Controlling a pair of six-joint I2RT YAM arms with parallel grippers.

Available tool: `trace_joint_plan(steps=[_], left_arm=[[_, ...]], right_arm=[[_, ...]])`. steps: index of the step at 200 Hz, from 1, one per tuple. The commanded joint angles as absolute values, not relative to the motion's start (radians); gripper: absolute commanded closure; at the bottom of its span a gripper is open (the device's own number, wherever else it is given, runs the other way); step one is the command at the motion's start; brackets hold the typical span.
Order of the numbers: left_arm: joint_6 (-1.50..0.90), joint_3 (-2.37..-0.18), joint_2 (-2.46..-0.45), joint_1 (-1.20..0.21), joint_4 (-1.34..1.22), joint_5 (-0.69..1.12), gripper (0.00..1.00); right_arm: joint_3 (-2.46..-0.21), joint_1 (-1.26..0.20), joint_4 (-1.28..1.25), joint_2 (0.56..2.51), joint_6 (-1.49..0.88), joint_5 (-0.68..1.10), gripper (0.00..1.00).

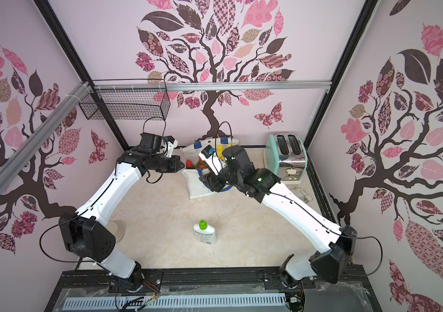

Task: Pack dish soap into the shopping bag
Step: Pick up the bottle of dish soap at the center of the board.

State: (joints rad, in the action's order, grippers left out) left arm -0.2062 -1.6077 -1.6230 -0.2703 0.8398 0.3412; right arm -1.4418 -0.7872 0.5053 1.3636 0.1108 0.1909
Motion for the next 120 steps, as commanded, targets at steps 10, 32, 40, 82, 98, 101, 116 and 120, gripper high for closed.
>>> trace_joint_plan(steps=[10, 32, 40, 82, 98, 101, 116, 120], left_arm=[[-0.208, -1.598, -1.594, -0.275, 0.814, 0.350, 1.00], [-0.213, -1.572, -1.592, -0.275, 0.794, 0.329, 1.00], [-0.213, -1.570, -1.595, -0.275, 0.794, 0.311, 1.00], [-0.212, -1.568, -1.612, -0.276, 0.803, 0.301, 1.00], [-0.212, -1.568, -1.607, -0.276, 0.803, 0.300, 1.00], [-0.212, -1.567, -1.606, -0.276, 0.801, 0.301, 1.00], [-0.213, -1.566, -1.602, -0.276, 0.800, 0.304, 1.00], [-0.213, -1.566, -1.599, -0.276, 0.799, 0.304, 1.00]], right_arm=[[-1.296, -0.859, 0.510, 1.232, 0.070, 0.209, 0.40], [-1.179, -0.918, 0.448, 1.166, 0.032, 0.208, 0.40], [-1.143, -0.941, 0.423, 1.149, 0.022, 0.199, 0.40], [-1.041, -1.067, 0.351, 1.138, -0.004, 0.097, 0.41], [-1.016, -1.085, 0.337, 1.140, -0.016, 0.075, 0.40], [-1.010, -1.085, 0.333, 1.139, -0.019, 0.071, 0.40], [-0.984, -1.086, 0.313, 1.133, -0.027, 0.054, 0.40], [-0.978, -1.086, 0.308, 1.131, -0.028, 0.047, 0.40]])
